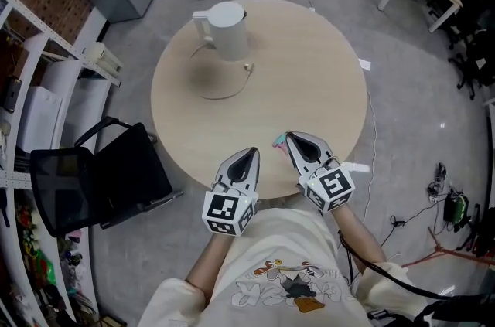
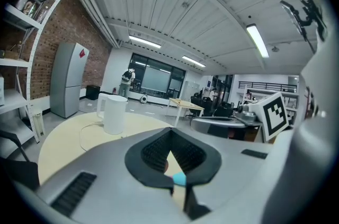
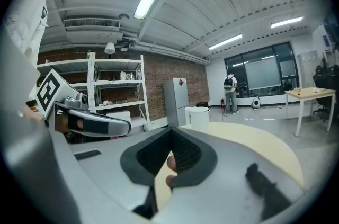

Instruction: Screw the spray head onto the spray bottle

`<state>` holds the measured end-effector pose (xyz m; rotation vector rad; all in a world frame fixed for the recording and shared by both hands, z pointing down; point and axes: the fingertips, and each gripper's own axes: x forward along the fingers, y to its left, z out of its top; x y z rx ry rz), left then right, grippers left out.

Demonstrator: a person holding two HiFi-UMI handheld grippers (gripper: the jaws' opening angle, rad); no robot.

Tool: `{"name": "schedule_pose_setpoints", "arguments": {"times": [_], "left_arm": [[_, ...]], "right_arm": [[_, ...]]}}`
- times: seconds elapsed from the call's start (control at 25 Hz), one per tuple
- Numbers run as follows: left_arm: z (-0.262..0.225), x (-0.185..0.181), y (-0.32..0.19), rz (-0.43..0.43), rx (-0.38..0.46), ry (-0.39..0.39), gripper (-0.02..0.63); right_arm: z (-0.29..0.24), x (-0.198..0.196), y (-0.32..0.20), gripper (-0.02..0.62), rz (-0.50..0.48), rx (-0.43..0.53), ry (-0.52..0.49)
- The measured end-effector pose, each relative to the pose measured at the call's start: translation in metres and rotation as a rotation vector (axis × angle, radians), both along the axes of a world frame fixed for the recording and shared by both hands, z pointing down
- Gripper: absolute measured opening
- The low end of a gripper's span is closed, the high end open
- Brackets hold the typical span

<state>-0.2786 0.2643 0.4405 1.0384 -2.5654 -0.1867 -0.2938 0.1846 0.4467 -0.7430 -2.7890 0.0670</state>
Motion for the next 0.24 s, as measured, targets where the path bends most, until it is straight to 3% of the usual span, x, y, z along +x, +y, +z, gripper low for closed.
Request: {"name": "schedule_pose_setpoints", "arguments": {"times": [0.24], "left_arm": [[-0.0068, 0.0033, -0.0104, 0.009, 0.002, -0.004, 0.005]], "right_arm": [[-0.0073, 0.0047, -0.0077, 0.006, -0.004, 0.005, -0.002]]}}
